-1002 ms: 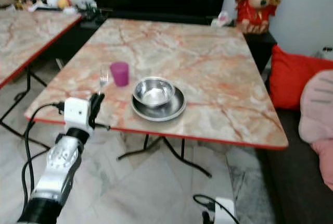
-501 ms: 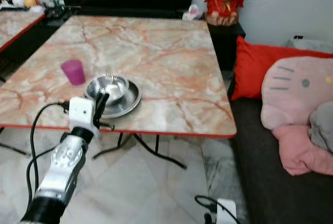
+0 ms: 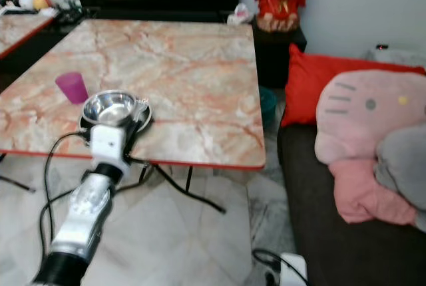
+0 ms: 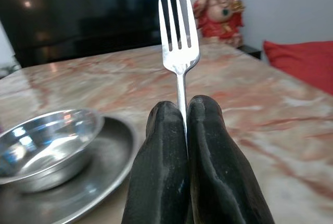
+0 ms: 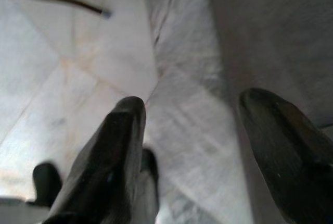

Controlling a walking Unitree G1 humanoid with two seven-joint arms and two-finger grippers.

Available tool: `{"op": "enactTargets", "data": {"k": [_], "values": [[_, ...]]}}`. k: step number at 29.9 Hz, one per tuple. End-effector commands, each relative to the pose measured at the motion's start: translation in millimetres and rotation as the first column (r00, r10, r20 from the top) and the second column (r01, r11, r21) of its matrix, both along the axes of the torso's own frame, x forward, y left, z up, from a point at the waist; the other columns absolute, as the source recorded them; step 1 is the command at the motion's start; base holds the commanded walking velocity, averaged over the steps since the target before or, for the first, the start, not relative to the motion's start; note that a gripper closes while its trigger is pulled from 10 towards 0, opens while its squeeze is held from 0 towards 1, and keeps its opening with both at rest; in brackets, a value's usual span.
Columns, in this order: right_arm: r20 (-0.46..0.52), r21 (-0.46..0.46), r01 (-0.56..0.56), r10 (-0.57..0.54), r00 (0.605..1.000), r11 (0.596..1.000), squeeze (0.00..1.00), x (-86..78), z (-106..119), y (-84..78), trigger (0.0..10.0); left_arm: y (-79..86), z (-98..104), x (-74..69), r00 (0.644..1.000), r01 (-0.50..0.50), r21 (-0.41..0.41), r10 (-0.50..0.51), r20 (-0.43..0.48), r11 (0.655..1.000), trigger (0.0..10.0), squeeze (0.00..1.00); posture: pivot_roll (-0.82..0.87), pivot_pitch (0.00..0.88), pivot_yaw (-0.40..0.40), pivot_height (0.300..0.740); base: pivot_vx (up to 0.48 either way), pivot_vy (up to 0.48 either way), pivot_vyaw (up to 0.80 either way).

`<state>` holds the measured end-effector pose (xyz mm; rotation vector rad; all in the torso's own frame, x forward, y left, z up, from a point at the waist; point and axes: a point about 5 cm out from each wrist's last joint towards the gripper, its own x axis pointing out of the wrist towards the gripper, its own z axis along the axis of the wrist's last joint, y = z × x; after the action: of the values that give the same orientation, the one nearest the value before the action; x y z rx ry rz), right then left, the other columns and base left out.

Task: Setting the table

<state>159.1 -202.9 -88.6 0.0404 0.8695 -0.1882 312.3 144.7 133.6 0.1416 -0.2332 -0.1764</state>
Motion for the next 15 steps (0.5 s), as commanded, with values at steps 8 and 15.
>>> {"op": "enactTargets", "data": {"k": [8, 15], "values": [[-0.009, 0.016, 0.003, -0.003, 1.0, 1.0, 0.0, -3.0, -2.1, 5.0, 10.0, 4.1, 4.2, 2.8, 1.0, -0.01, 0.003, 0.01, 0.005, 1.0, 10.0, 0.0, 0.01, 0.006, -0.013, 0.74, 0.0, 0.0, -0.28], [-0.006, 0.015, 0.0, 0.0, 1.0, 1.0, 0.0, -2.3, -1.7, 4.6, 10.0, 7.5, 4.4, 3.9, 0.999, -0.035, -0.022, 0.035, -0.003, 0.999, 10.0, 0.0, 0.01, 0.01, -0.015, 0.74, 0.0, 0.0, 0.0]]}}
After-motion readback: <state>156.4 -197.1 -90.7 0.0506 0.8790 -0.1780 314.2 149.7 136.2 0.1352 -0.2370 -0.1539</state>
